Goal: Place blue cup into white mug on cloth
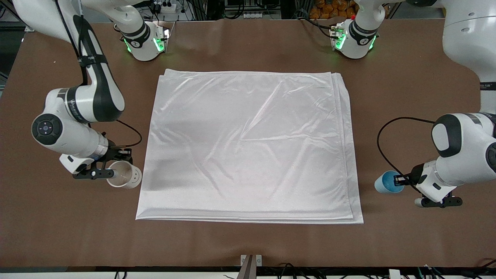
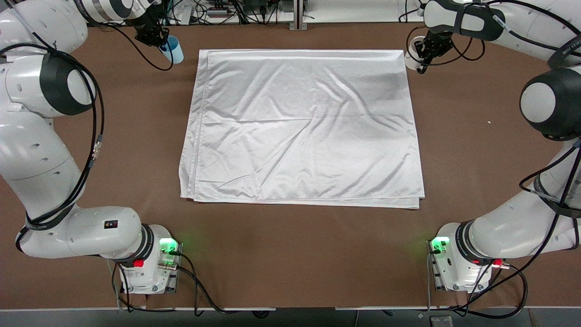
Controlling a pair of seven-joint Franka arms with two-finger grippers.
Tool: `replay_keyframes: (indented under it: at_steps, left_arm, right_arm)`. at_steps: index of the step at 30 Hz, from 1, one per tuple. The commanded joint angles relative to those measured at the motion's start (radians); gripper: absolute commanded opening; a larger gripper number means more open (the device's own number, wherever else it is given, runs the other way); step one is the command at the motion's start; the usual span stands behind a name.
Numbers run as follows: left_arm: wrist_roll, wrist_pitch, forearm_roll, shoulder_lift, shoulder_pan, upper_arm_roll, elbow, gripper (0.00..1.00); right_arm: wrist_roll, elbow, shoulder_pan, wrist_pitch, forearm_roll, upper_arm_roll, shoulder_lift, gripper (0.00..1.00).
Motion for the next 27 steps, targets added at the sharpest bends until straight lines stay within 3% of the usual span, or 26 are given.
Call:
replay_keyframes:
  at_steps: [1, 17, 27]
  left_arm:
    - [-0.047, -0.022, -0.02, -0.034, -0.025, 0.006, -0.017, 0.0]
    - [-0.22, -0.036, -0.02, -0.049, -0.117, 0.006, -0.017, 0.0]
    - [-0.389, -0.053, -0.009, -0.058, -0.215, 0.006, -0.017, 0.0]
  right_arm:
    - [0.096, 0.039, 0.055, -0.022, 0.004, -0.001, -0.006, 0.0]
    - [0.363, 0.111, 0.28, -0.019, 0.004, -0.001, 0.016, 0.0]
    - [0.432, 0.205, 0.408, -0.016, 0.004, -0.001, 0.114, 0.0]
